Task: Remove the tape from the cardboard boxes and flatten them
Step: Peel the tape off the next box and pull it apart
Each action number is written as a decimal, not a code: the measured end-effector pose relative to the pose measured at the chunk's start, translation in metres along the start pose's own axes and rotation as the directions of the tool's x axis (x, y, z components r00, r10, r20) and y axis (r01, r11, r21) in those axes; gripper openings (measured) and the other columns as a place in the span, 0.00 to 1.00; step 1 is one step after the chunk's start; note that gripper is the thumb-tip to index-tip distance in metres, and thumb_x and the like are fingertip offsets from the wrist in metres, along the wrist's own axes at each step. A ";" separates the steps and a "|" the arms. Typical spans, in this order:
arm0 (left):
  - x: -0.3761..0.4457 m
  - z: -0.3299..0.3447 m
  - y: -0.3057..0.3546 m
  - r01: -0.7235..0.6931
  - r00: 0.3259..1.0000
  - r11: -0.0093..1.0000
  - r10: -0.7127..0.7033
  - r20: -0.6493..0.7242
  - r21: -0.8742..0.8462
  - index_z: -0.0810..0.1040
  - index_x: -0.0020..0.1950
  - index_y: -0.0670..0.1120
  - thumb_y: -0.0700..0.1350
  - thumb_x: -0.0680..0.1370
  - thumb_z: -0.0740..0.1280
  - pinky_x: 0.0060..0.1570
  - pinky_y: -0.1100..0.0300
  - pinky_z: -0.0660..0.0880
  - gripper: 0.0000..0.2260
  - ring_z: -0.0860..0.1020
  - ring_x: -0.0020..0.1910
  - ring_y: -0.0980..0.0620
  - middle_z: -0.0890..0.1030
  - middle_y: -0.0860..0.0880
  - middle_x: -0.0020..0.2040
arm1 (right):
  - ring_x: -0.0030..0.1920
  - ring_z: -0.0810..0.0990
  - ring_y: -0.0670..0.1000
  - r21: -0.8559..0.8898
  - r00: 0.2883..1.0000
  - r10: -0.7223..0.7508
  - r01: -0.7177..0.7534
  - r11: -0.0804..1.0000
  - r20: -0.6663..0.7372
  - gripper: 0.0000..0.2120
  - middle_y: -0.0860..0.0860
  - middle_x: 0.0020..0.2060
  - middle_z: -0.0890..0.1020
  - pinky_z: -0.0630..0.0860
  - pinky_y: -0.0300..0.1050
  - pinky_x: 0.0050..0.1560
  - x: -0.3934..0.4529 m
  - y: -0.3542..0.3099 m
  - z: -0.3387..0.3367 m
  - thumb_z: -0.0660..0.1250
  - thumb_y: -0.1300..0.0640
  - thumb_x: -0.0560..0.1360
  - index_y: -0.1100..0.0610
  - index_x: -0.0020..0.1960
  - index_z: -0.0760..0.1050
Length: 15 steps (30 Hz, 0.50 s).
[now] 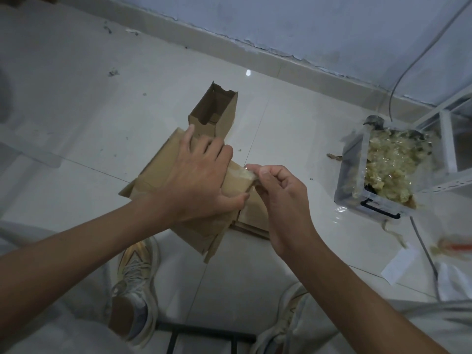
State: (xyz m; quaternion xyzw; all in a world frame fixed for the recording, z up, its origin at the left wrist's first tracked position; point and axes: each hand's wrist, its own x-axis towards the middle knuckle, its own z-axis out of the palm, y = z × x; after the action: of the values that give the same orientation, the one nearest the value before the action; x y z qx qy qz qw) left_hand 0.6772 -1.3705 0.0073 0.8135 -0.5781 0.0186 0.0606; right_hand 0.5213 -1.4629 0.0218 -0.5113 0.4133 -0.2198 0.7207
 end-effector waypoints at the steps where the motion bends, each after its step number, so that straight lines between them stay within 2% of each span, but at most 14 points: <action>1: -0.001 0.000 0.001 0.012 0.999 1.000 -0.011 0.037 -0.028 0.75 0.60 0.47 0.76 0.73 0.53 0.77 0.34 0.51 0.36 0.71 0.65 0.44 0.75 0.48 0.60 | 0.58 0.85 0.52 -0.018 1.000 0.003 -0.003 1.000 -0.007 0.09 0.51 0.52 0.88 0.82 0.52 0.63 0.000 0.000 0.000 0.64 0.61 0.84 0.65 0.56 0.81; 4: -0.004 -0.001 0.006 0.084 0.981 0.990 -0.062 0.182 -0.116 0.70 0.71 0.51 0.73 0.72 0.50 0.77 0.31 0.47 0.37 0.56 0.80 0.42 0.68 0.48 0.75 | 0.55 0.86 0.53 -0.069 0.998 0.010 -0.014 0.998 -0.058 0.07 0.50 0.49 0.89 0.83 0.56 0.61 0.000 0.004 0.003 0.66 0.61 0.83 0.62 0.52 0.82; 7: -0.006 -0.004 0.011 0.160 0.946 0.978 -0.113 0.304 -0.135 0.61 0.78 0.57 0.77 0.69 0.49 0.76 0.27 0.45 0.42 0.45 0.83 0.38 0.56 0.49 0.83 | 0.52 0.87 0.51 -0.158 0.992 -0.037 0.017 0.987 -0.121 0.06 0.48 0.47 0.89 0.83 0.57 0.59 0.001 0.007 0.004 0.67 0.60 0.83 0.58 0.49 0.82; 11: -0.009 -0.004 0.006 0.243 0.887 0.959 -0.158 0.434 -0.148 0.53 0.78 0.66 0.84 0.62 0.55 0.73 0.24 0.51 0.48 0.42 0.82 0.34 0.46 0.51 0.84 | 0.51 0.87 0.46 -0.232 0.988 -0.073 0.040 0.972 -0.137 0.06 0.47 0.46 0.88 0.84 0.55 0.59 0.000 0.011 0.004 0.67 0.61 0.82 0.58 0.48 0.82; 15: -0.013 -0.004 -0.004 0.306 0.872 0.937 -0.204 0.445 -0.169 0.52 0.76 0.68 0.82 0.61 0.60 0.71 0.25 0.59 0.46 0.51 0.80 0.32 0.46 0.50 0.82 | 0.51 0.86 0.44 -0.282 0.988 -0.089 0.050 0.958 -0.129 0.08 0.44 0.45 0.88 0.84 0.55 0.59 -0.001 0.013 0.005 0.66 0.59 0.83 0.57 0.47 0.81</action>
State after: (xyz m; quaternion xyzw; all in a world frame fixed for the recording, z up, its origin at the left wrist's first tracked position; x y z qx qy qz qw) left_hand 0.6763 -1.3566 0.0098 0.8547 -0.4625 -0.2335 0.0321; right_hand 0.5235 -1.4545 0.0107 -0.6050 0.4714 -0.2201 0.6027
